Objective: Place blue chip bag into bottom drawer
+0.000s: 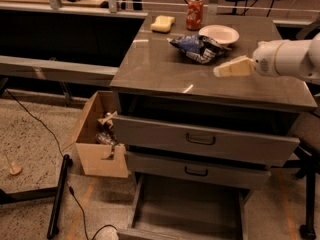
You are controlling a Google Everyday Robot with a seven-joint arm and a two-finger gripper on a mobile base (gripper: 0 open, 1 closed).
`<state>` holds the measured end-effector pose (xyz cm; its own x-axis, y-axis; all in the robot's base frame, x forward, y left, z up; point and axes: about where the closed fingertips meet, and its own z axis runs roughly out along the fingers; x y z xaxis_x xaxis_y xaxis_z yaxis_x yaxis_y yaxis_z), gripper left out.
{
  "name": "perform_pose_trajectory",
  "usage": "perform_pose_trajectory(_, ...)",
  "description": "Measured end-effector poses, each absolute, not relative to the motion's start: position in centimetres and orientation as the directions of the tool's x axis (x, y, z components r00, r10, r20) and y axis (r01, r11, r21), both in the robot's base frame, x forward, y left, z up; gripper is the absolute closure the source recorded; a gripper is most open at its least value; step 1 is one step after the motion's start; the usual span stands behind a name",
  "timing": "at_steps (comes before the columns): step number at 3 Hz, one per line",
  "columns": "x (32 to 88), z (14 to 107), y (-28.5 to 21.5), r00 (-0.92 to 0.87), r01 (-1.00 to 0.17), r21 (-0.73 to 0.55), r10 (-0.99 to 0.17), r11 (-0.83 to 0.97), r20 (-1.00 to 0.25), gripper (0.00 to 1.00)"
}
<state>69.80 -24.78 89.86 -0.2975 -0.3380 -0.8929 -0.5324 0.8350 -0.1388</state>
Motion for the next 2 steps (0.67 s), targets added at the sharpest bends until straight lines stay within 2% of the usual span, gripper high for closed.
perform_pose_trajectory(2, 74.9, 86.5, -22.3, -0.313, -0.509, -0.113, -0.306, 0.853, -0.899, 0.0)
